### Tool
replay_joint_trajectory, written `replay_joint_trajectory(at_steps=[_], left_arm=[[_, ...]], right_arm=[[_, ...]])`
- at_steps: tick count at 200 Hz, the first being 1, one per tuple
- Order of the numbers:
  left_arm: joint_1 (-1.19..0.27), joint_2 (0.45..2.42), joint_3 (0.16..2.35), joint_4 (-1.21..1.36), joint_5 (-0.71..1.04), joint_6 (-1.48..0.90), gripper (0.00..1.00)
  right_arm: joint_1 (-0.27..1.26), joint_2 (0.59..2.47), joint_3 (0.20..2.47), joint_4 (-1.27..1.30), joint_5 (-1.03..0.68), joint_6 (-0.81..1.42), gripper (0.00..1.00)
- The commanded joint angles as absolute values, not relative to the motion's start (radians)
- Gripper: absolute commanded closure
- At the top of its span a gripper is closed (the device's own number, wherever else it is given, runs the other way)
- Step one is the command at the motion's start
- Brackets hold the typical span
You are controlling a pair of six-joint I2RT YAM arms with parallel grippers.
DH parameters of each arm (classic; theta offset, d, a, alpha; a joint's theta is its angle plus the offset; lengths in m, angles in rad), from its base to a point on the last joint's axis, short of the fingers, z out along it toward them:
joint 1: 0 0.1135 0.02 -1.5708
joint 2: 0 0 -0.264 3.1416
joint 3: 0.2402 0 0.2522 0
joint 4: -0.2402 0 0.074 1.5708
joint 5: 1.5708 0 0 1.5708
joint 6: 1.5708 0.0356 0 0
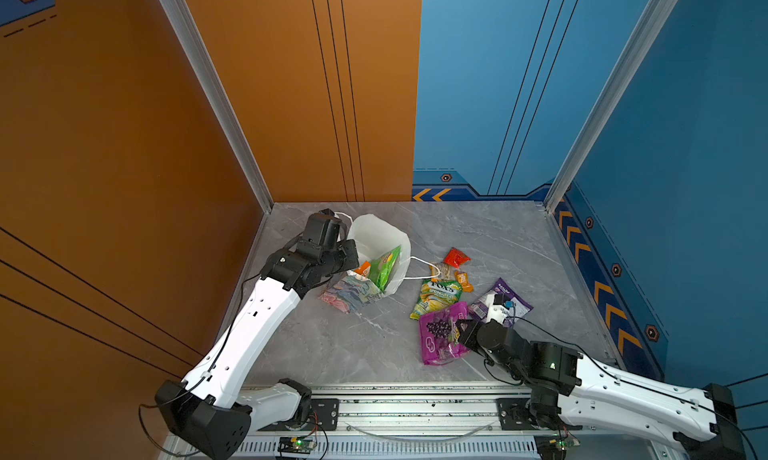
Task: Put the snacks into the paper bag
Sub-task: 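Lift the Lot100 bag with the right gripper toward the paper bag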
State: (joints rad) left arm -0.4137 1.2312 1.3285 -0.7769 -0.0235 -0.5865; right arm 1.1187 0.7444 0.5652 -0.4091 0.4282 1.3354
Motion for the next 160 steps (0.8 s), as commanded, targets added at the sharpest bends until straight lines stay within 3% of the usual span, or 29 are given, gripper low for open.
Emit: replay_joint_trajectory(at_steps=[1, 75, 160], left_arm=[[-0.431, 1.245, 1.400, -0.771, 0.020, -0.616, 1.00], [-0.492, 1.323, 1.487, -0.845, -0.014, -0.631, 1.00], [-0.501, 1.309, 1.429, -0.809, -0.027, -0.636, 1.00]], right_arm=[[1.086, 0.696, 0.666, -0.425, 0.497, 1.272, 0.98], [0.916, 0.644, 0.987, -0.661, 0.566, 1.084, 0.99], [0.849, 0.989, 1.515, -0.679, 0.460, 0.886, 1.00]])
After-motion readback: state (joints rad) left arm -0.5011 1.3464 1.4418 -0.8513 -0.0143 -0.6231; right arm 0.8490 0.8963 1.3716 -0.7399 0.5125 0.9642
